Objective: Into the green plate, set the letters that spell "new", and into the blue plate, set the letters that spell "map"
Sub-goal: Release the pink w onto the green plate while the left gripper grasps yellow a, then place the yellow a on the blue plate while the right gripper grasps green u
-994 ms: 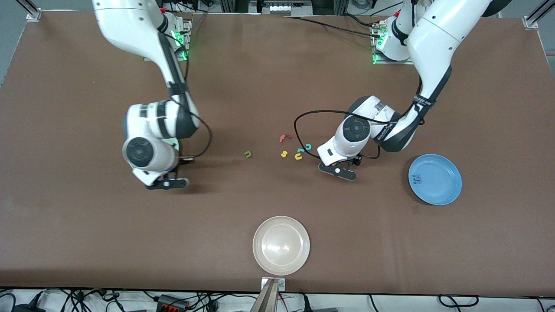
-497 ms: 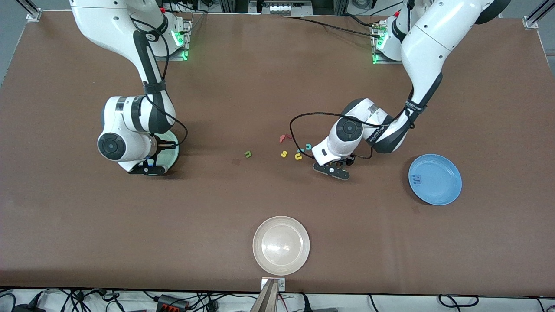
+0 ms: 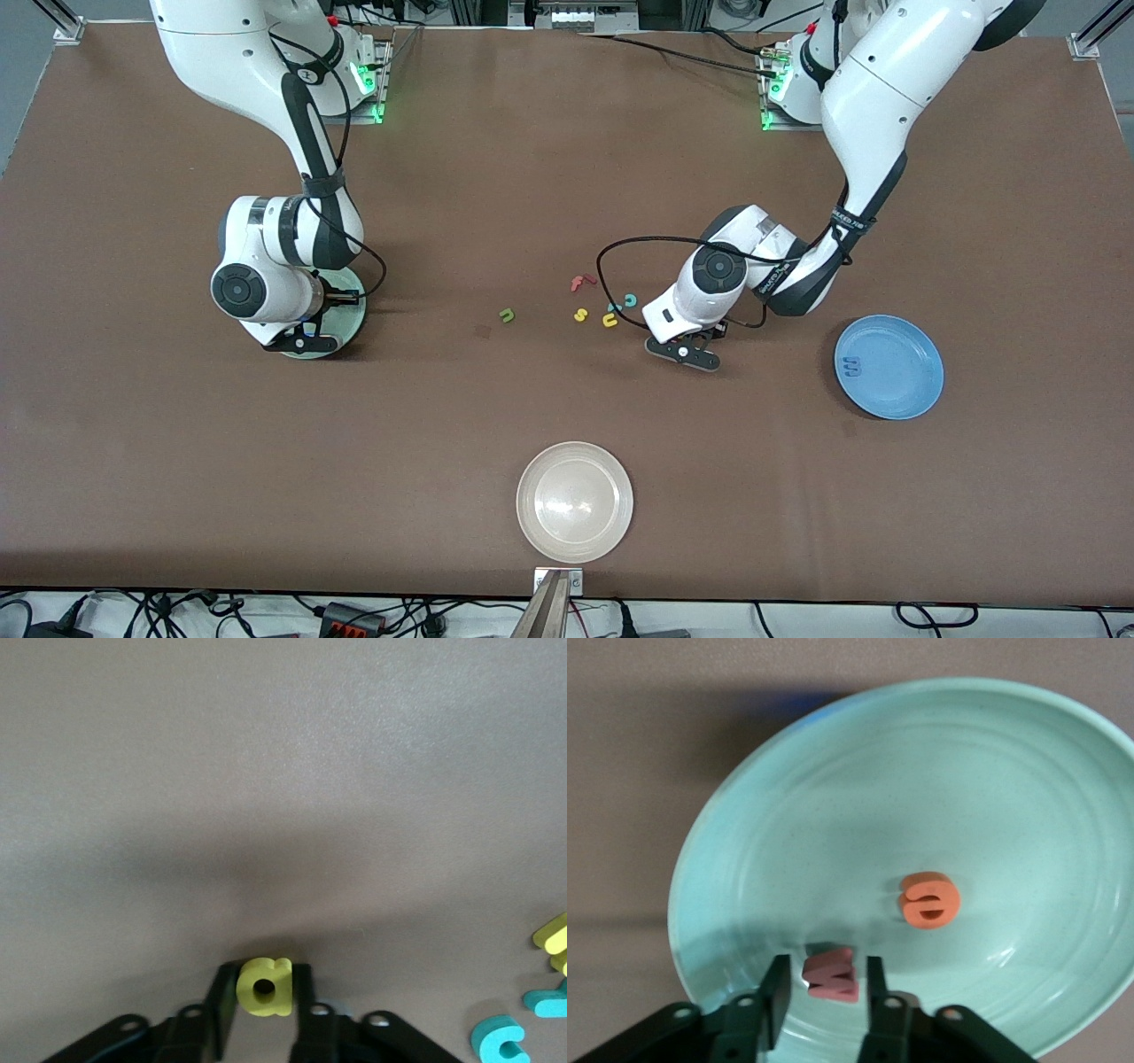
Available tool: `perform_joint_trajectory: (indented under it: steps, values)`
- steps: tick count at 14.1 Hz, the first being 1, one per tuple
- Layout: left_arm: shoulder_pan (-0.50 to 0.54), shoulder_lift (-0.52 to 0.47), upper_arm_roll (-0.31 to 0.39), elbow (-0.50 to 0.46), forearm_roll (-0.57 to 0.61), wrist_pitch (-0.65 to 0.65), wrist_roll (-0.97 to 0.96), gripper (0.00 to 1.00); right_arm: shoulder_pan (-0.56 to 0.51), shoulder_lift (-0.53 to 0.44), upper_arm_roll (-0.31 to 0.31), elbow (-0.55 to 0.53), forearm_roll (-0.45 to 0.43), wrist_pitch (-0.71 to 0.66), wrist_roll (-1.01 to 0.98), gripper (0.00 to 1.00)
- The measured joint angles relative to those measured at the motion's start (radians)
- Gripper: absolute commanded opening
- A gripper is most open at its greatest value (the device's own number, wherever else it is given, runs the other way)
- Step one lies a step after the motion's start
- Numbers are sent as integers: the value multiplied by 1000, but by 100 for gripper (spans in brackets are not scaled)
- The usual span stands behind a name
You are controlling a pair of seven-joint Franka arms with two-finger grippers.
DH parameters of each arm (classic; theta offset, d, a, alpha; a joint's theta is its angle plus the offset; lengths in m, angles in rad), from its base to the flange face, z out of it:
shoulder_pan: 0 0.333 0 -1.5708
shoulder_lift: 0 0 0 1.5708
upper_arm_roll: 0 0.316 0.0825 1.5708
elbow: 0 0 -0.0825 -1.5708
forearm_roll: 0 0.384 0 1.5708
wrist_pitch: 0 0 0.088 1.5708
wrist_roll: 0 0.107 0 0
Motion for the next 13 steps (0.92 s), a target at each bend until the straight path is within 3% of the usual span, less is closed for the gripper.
perform_joint_trajectory:
  steps: [4,8,10,13]
  values:
    - [22,-14,5,21,1,-34,4,4,14,-53,4,64,0,-19,0,100]
    - [118,-82,3,108,3,-237,173,5,102,-82,30,202,0,-28,0,100]
    - [166,-104,5,142,3,-336,278,5,143,-44,76,271,0,-29,5,100]
    - [257,-109,12,154,4,-377,418,6,227,70,106,358,0,-21,11,100]
